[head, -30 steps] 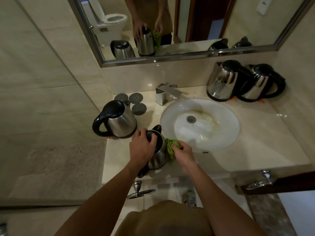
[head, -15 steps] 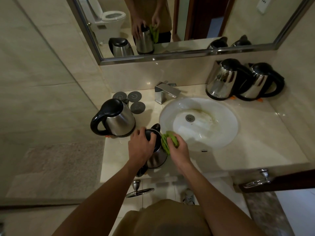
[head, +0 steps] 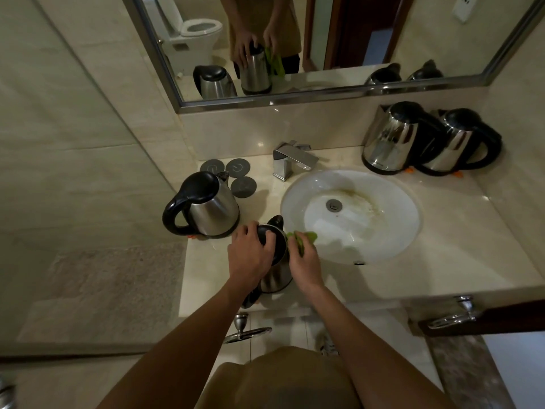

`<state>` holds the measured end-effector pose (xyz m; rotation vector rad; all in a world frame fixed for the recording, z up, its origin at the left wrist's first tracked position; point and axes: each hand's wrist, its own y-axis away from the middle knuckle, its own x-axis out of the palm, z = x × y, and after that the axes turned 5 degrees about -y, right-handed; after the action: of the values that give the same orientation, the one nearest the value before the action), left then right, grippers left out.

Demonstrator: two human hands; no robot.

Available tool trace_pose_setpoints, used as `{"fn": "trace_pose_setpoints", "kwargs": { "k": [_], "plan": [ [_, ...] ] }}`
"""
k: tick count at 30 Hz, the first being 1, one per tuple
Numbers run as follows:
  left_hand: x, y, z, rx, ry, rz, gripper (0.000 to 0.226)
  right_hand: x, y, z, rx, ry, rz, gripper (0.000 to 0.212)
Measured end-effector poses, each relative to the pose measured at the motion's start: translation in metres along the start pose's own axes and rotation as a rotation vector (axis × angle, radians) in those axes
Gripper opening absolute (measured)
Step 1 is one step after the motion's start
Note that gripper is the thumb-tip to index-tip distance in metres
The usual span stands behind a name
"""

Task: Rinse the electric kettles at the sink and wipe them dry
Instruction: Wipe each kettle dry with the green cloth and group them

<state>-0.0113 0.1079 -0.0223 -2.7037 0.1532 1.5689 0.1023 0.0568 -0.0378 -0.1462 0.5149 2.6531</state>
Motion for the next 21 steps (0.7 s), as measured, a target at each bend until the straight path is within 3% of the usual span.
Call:
{"fn": "trace_pose_setpoints", "kwargs": {
  "k": [3,8,13,17,21],
  "plan": [
    [-0.001,0.001,-0.003,-0.004,0.006,-0.011,0.035,0.001,-0.016,0.002,-0.043,0.105,0.029,0.039],
    [-0.003,0.002,-0.003,-0.011,0.020,0.001,0.036,-0.009,-0.030,0.007,0.187,-0.019,0.159,0.040],
    [-0.003,0.001,-0.002,0.001,0.009,0.010,0.038,0.005,0.002,-0.024,0.382,-0.208,0.021,0.042],
    [-0.004,0.001,-0.003,-0.002,0.012,0.009,0.039,0.020,0.019,-0.006,0.267,-0.340,-0.107,0.041],
    [-0.004,0.000,-0.003,-0.009,0.023,0.012,0.041,0.021,0.010,0.003,0.132,-0.271,-0.097,0.038]
  ]
}}
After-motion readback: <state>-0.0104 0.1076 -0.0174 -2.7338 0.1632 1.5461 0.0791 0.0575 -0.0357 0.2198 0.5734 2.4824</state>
